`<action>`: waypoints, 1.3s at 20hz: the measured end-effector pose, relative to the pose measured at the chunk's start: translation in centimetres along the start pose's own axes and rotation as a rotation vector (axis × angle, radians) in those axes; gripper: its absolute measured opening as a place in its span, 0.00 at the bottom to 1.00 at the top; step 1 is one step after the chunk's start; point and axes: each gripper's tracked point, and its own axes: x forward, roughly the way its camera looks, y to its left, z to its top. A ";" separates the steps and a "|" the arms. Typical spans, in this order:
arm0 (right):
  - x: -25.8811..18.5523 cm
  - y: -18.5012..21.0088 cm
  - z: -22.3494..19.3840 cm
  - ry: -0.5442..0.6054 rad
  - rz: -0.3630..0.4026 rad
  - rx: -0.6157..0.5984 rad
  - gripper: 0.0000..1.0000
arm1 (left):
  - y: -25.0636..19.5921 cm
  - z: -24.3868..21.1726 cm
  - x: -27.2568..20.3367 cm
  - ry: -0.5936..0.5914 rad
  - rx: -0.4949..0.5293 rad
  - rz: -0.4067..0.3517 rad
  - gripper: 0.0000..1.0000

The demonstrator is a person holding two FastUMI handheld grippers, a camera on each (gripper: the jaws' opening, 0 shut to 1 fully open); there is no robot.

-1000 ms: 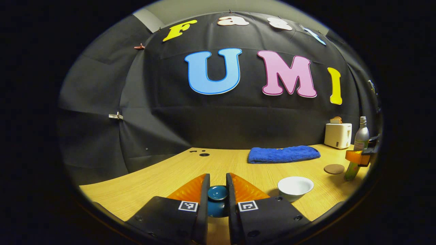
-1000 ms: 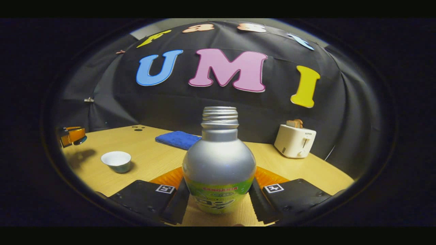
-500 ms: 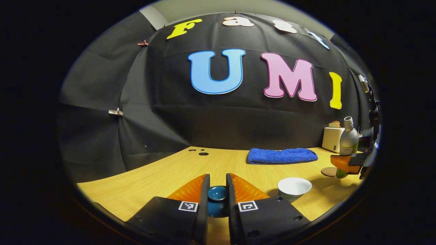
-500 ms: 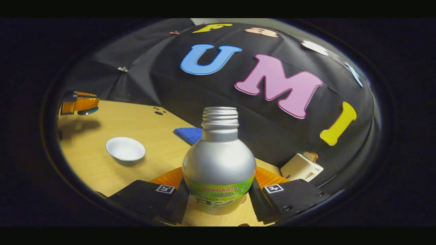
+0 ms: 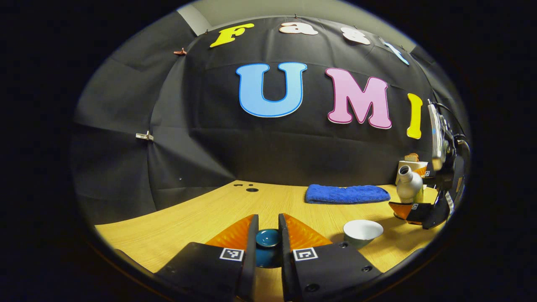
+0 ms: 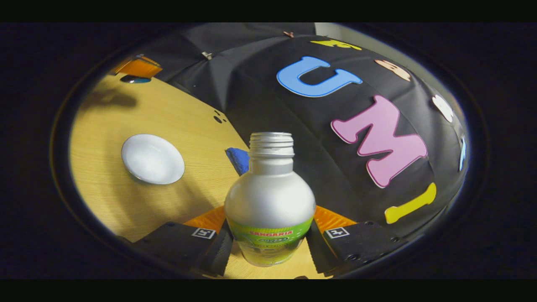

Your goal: Open the teacup lid with one hand, grasp the water bottle and pour water into the teacup with the other hand; after pouring, place the water bottle on the coaster and then close the teacup lid.

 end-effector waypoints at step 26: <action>2.9 3.3 1.2 -0.133 0.025 -0.578 0.79 | 0.1 0.8 -0.3 0.007 -0.098 -0.055 0.28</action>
